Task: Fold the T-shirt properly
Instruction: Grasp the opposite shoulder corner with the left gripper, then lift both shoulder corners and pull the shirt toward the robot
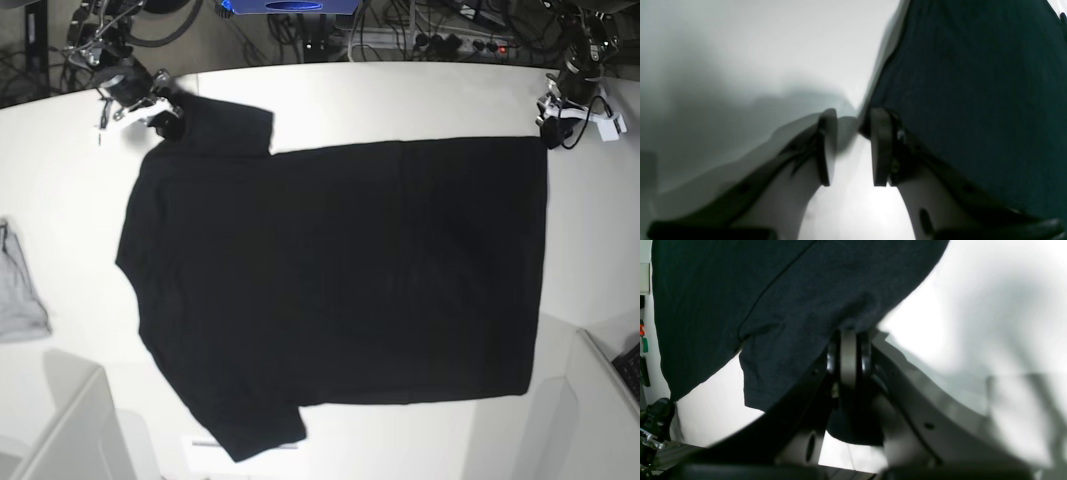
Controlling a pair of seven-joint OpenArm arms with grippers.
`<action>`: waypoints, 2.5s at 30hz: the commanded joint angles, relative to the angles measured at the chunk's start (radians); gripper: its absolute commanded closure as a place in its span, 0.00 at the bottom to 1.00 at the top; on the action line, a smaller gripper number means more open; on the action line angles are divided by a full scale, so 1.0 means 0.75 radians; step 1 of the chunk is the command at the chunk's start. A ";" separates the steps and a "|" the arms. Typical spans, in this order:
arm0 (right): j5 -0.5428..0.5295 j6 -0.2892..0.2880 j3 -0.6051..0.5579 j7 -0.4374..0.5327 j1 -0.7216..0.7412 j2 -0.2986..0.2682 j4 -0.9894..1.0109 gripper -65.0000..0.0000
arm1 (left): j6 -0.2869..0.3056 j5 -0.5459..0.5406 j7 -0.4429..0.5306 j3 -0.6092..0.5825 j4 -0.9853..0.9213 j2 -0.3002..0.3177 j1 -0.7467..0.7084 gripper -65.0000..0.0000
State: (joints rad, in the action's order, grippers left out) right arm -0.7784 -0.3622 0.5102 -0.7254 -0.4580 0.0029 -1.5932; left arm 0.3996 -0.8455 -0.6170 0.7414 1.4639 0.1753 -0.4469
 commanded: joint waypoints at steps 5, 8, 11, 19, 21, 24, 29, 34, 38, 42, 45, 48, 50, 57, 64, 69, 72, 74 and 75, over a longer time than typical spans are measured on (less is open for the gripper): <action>0.094 0.032 0.000 -0.059 -0.012 -0.007 0.004 1.00 | 0.017 -0.021 0.007 -0.063 0.015 0.017 0.012 0.73; 0.094 0.032 0.000 -0.059 -0.012 -0.007 0.004 1.00 | 0.017 -0.021 0.003 -0.055 -0.007 0.015 0.024 0.73; 0.094 0.032 0.000 -0.059 -0.012 -0.011 0.004 1.00 | 0.017 -0.021 0.007 -0.053 -0.042 0.015 0.026 0.73; 0.094 0.032 0.000 -0.059 -0.012 -0.033 0.004 1.00 | 0.017 -0.021 0.003 -0.059 -0.085 0.017 0.053 0.84; 0.094 0.032 0.000 -0.059 -0.012 -0.033 0.004 1.00 | 0.017 -0.021 0.001 -0.059 -0.081 0.017 0.061 1.00; 0.094 0.032 -0.002 -0.057 -0.012 -0.033 0.002 1.00 | 0.017 -0.021 -0.001 -0.061 -0.075 0.019 0.061 1.00; 0.094 0.032 0.000 -0.051 -0.016 -0.033 -0.037 1.00 | 0.017 -0.021 -0.001 -0.061 -0.063 0.019 0.053 1.00; 0.094 0.040 0.004 -0.055 -0.066 -0.033 -0.199 1.00 | 0.017 -0.019 0.007 -0.059 0.054 0.021 -0.023 1.00; 0.094 0.042 0.012 -0.053 -0.123 -0.029 -0.283 1.00 | 0.017 -0.019 0.001 -0.051 0.122 0.021 -0.072 1.00; 0.094 0.042 0.014 -0.051 -0.182 -0.027 -0.350 1.00 | 0.017 -0.019 0.001 -0.051 0.189 0.023 -0.140 1.00; 0.090 0.042 0.014 -0.051 -0.231 -0.027 -0.393 1.00 | 0.017 -0.019 0.001 -0.051 0.232 0.023 -0.195 1.00; 0.090 0.042 0.018 -0.049 -0.272 -0.025 -0.422 1.00 | 0.017 -0.019 0.001 -0.051 0.273 0.023 -0.250 1.00; 0.083 0.038 0.037 -0.049 -0.293 -0.025 -0.428 1.00 | 0.017 -0.019 0.001 -0.051 0.293 0.023 -0.285 1.00; 0.081 0.030 0.084 -0.049 -0.334 0.014 -0.491 1.00 | 0.017 -0.019 0.001 -0.048 0.390 0.023 -0.375 1.00; 0.081 0.030 0.080 -0.059 -0.235 0.014 -0.546 1.00 | 0.012 -0.027 -0.001 -0.048 0.496 0.017 -0.369 1.00; 0.088 0.040 0.076 -0.061 -0.153 0.016 -0.544 1.00 | 0.010 -0.027 -0.003 -0.051 0.520 0.011 -0.320 1.00; 0.090 0.040 0.076 -0.098 -0.102 0.005 -0.540 1.00 | -0.008 -0.027 -0.003 -0.051 0.512 0.003 -0.293 1.00; 0.094 0.040 0.078 -0.155 -0.049 0.003 -0.538 1.00 | -0.065 -0.027 -0.003 -0.053 0.514 -0.014 -0.285 1.00; 0.094 0.040 0.078 -0.180 -0.029 0.003 -0.538 1.00 | -0.086 -0.027 -0.003 -0.059 0.520 -0.014 -0.266 1.00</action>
State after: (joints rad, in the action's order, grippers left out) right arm -0.6956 -0.3286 0.5648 -0.8772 -0.4770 0.0139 -1.9816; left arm 0.3279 -0.8520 -0.6415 0.6926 1.8351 0.1513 -0.6468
